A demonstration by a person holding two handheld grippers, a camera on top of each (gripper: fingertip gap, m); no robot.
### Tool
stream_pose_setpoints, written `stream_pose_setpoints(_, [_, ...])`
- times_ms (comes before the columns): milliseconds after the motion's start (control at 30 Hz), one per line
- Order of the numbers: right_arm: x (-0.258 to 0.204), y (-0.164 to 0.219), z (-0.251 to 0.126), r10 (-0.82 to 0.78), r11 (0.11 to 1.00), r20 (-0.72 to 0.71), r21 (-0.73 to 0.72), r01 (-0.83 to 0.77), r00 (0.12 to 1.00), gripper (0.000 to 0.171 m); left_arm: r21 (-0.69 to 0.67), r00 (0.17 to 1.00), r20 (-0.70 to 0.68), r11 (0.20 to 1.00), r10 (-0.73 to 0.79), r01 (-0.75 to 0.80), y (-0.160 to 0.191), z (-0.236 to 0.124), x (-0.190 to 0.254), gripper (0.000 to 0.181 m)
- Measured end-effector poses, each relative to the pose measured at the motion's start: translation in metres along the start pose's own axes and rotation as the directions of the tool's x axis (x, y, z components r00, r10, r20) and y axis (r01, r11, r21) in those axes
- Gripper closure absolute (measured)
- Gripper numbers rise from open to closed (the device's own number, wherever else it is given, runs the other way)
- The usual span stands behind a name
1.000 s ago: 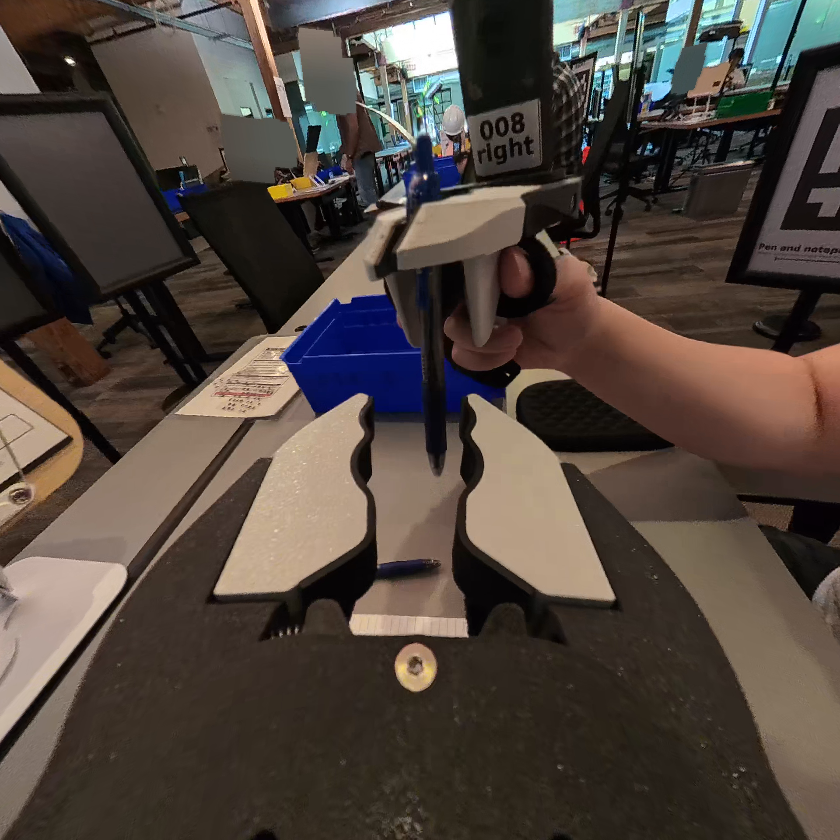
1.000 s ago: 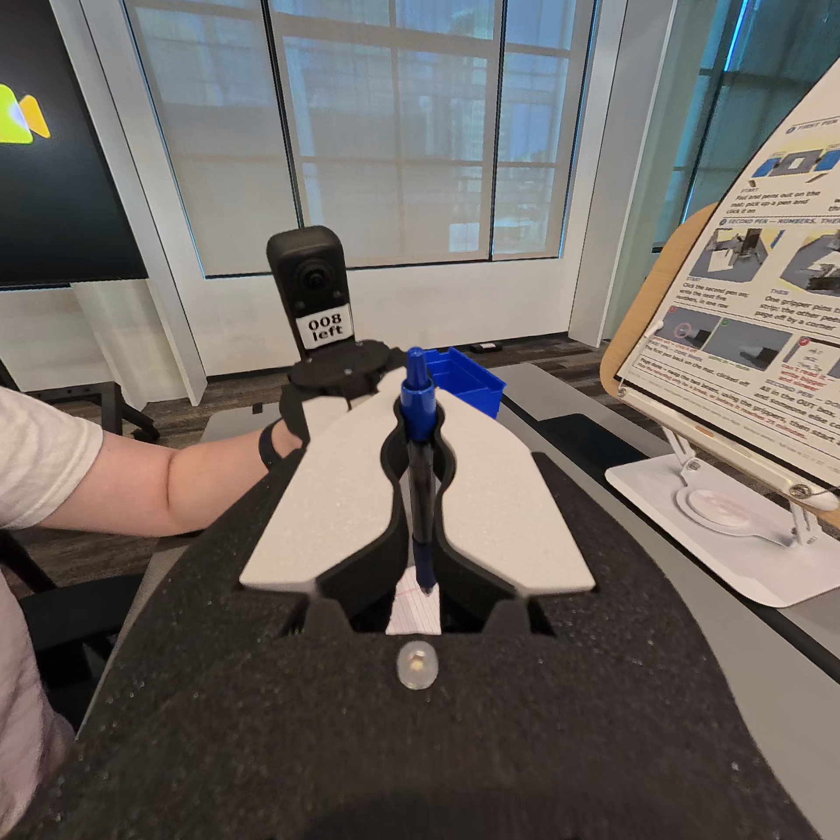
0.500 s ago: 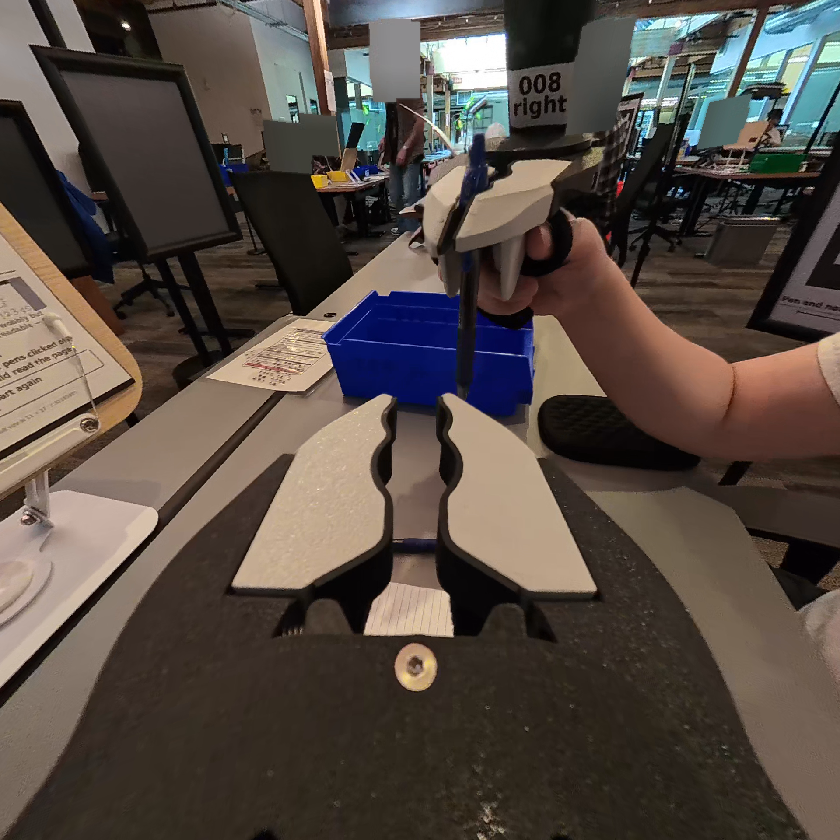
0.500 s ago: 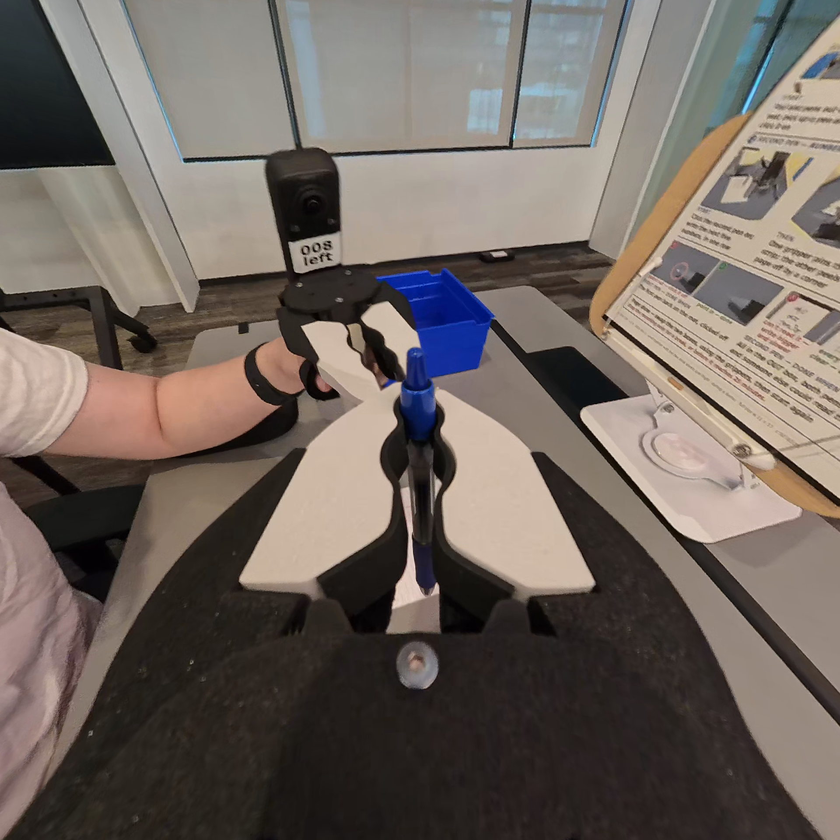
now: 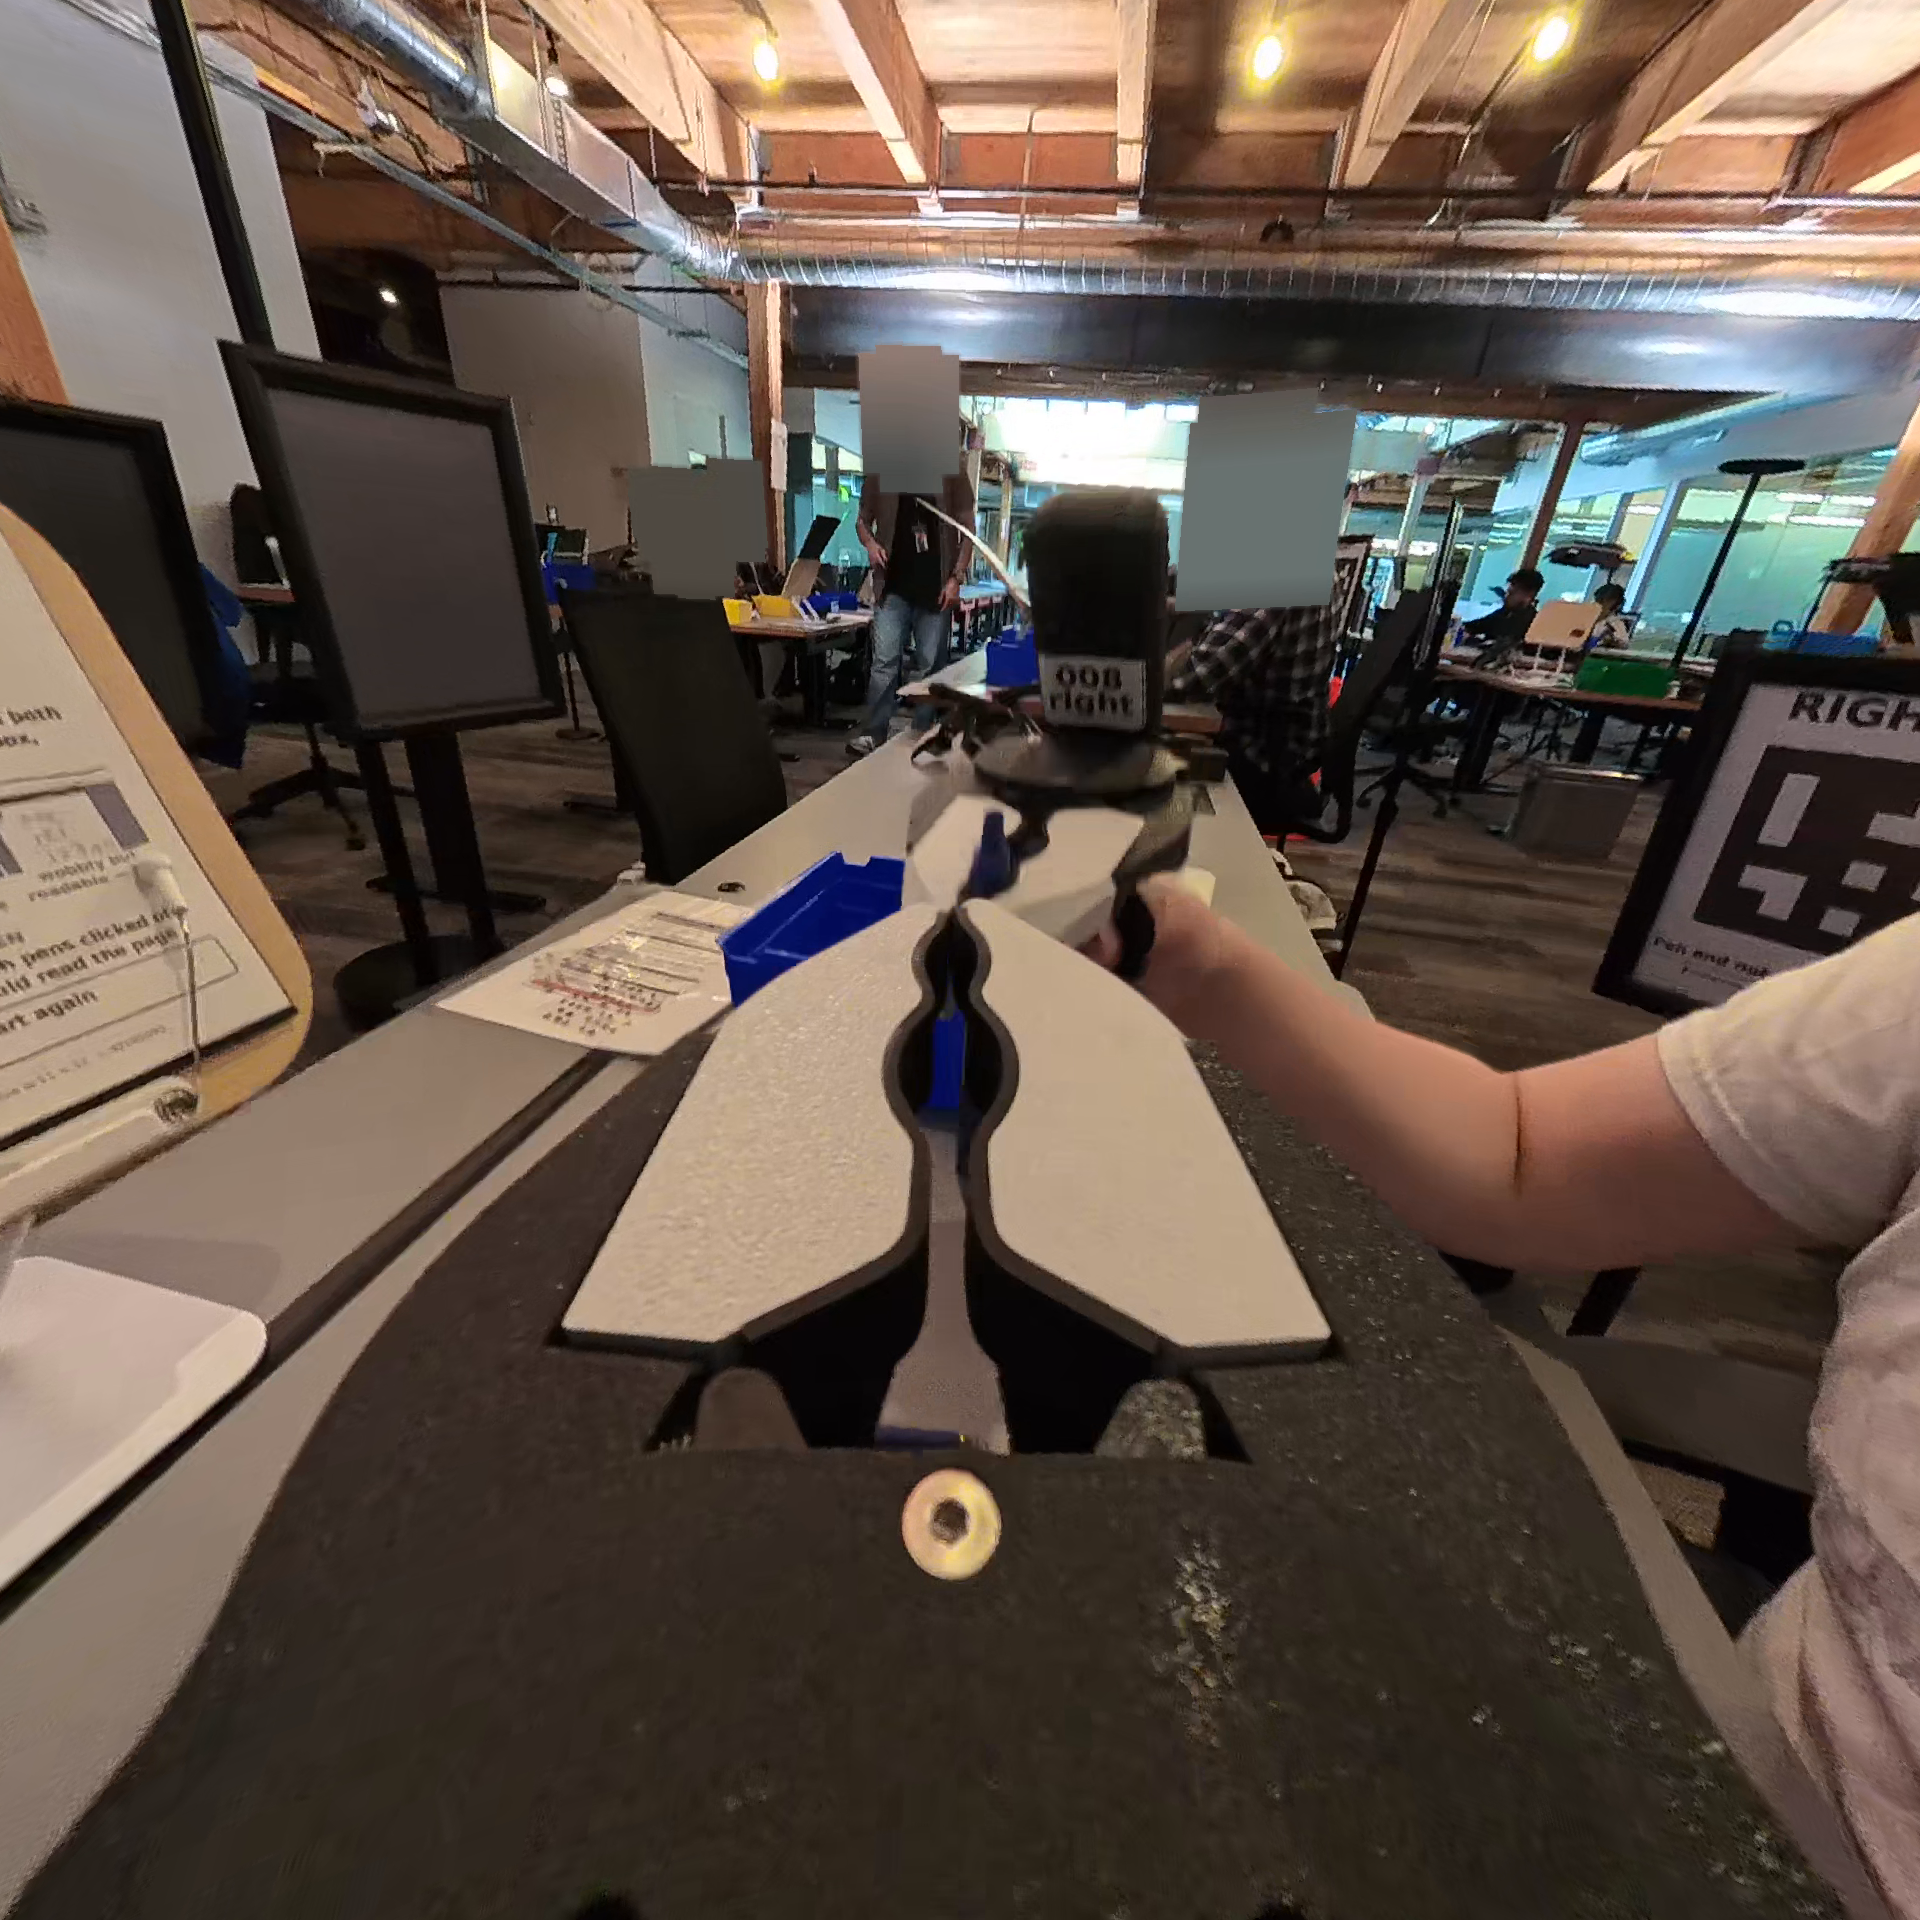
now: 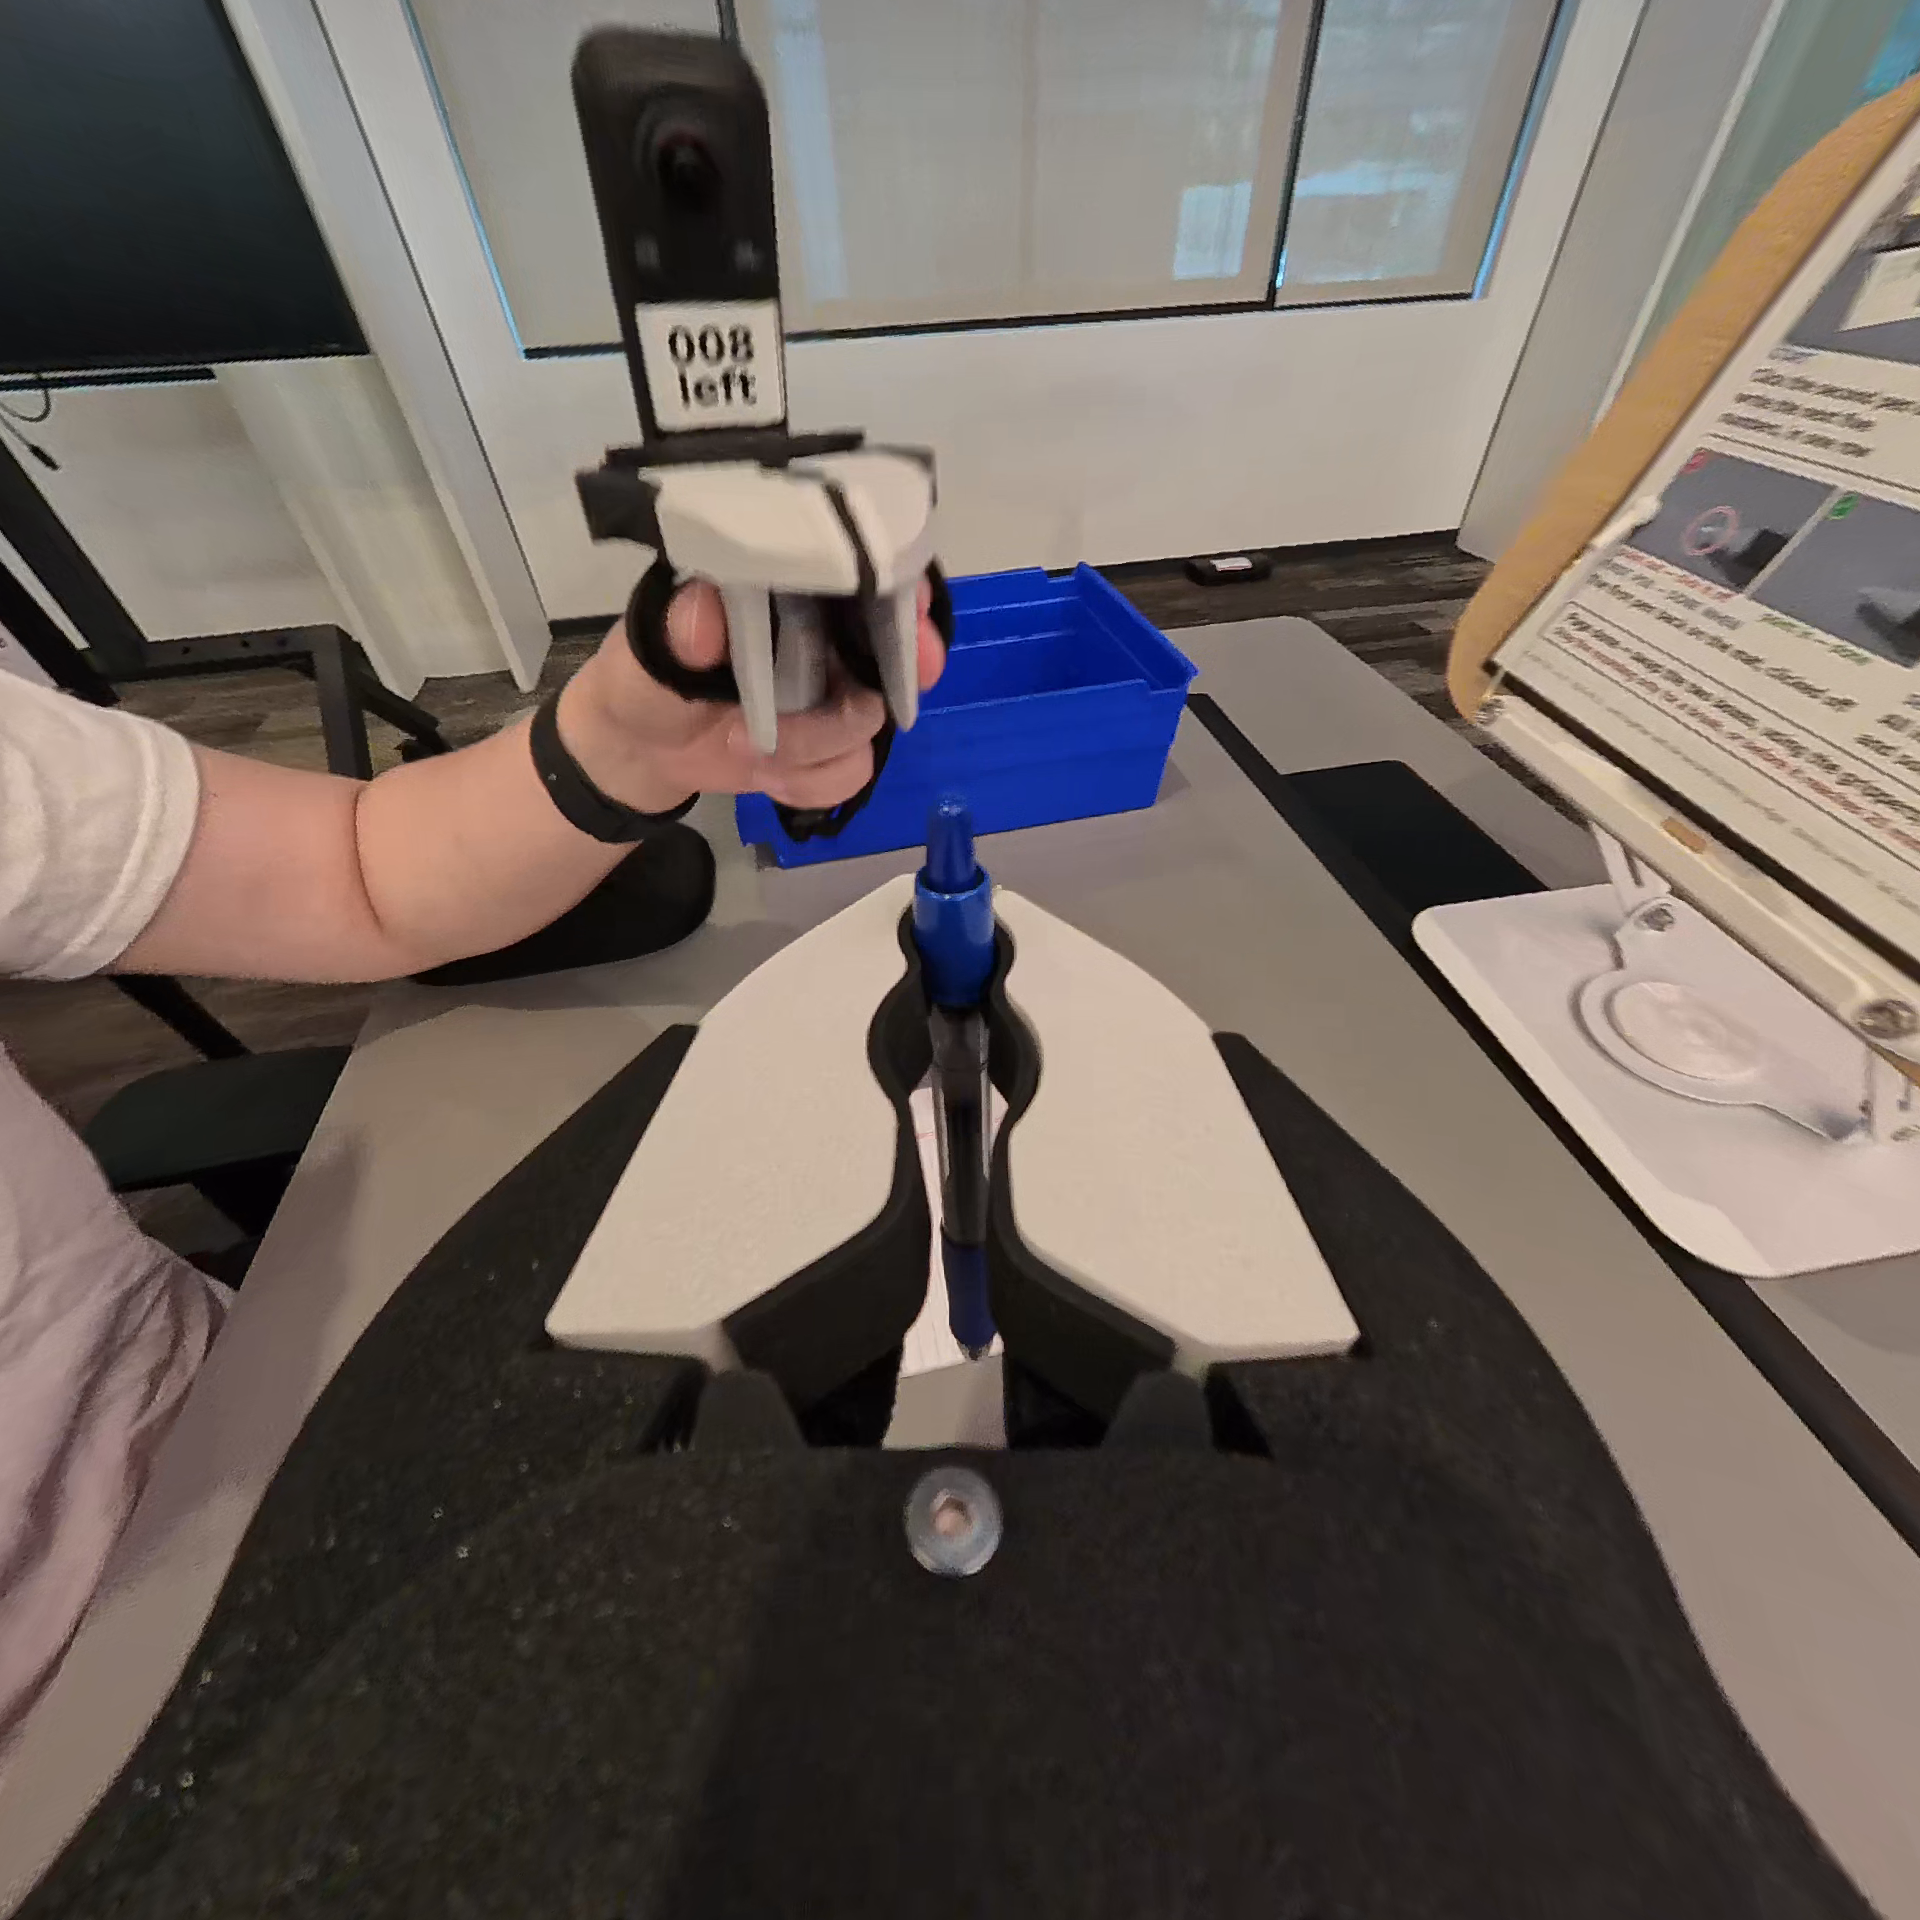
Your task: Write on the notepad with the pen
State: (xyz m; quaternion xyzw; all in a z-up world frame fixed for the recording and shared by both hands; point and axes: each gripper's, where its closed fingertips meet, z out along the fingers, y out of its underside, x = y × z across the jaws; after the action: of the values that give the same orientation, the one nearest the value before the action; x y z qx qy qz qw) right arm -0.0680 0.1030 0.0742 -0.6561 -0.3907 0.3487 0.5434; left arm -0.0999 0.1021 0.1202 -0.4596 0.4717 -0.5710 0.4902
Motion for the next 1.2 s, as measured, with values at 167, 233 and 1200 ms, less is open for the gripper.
stream_pose_setpoints(167, [-0.01, 0.001, 0.014, -0.011, 1.0, 0.035, -0.008, 0.011, 0.999, 0.166, -0.022, 0.998, 0.003, 0.998, 0.062, -0.062, -0.027, 0.023, 0.004, 0.181])
stream_pose_setpoints(233, [-0.012, 0.003, 0.016, -0.009, 1.0, 0.042, -0.013, 0.009, 0.999, 0.166, -0.046, 0.997, 0.017, 0.996, 0.081, -0.08, -0.028, 0.034, 0.006, 0.181])
stream_pose_setpoints(1200, [-0.01, 0.0, 0.014, -0.022, 1.0, 0.03, 0.019, 0.021, 0.999, 0.166, -0.259, 0.994, 0.043, 0.962, 0.099, -0.085, 0.014, 0.06, 0.01, 0.181])
